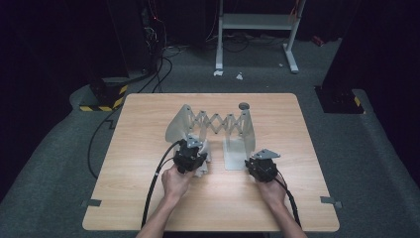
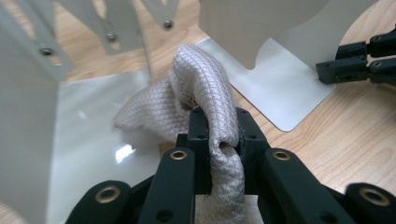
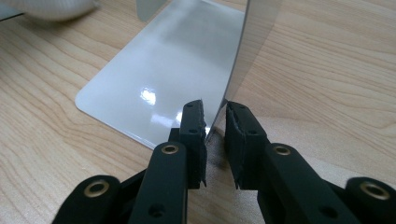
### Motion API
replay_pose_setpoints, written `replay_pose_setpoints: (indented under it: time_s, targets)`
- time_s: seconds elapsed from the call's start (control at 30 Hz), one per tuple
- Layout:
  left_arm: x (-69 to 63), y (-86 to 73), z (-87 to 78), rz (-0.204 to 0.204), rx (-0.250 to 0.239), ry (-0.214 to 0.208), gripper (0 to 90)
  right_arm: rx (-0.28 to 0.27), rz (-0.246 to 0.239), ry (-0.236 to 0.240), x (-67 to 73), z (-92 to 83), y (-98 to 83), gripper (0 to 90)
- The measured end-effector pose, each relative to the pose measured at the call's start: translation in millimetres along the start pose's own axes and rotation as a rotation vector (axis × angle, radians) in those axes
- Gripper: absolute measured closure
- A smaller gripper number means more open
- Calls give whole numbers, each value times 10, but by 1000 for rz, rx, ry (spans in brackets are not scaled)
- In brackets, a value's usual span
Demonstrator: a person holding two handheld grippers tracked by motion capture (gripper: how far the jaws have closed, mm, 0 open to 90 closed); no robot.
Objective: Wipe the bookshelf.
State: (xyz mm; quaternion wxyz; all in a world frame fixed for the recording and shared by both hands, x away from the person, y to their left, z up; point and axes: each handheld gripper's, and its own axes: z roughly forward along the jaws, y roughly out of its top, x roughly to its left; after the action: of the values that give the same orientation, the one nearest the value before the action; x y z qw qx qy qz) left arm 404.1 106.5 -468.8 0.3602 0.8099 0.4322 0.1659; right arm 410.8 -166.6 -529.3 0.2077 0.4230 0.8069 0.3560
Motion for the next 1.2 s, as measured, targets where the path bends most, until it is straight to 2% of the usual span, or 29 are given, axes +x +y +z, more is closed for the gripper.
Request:
replay_pose_setpoints:
  time_s: [0.1, 0.2, 0.37, 0.5, 0.67, 0.8, 1.03, 1.2]
  targets:
    - [-14, 16, 129, 1, 12, 17, 794, 0, 1, 0, 1, 0, 0, 776]
    - [19, 35, 228, -34, 3, 36, 794, 0, 0, 0, -1, 0, 0, 776]
    - [76, 42, 325, -68, 8, 71, 794, -1, -1, 0, -2, 0, 0, 776]
    - [105, 30, 401, -63, 8, 93, 795, 0, 0, 0, 0, 0, 0, 776]
    - [118, 29, 478, -71, 13, 92, 797, -1, -2, -1, 0, 0, 0, 776]
    - [122, 9, 543, -55, 32, 104, 797, 0, -1, -1, 2, -1, 0, 777]
    - [126, 18, 544, -53, 27, 118, 796, 0, -5, -2, 2, -1, 0, 776]
    - [145, 77, 387, -86, -15, 106, 796, 0, 0, 1, 0, -1, 0, 778]
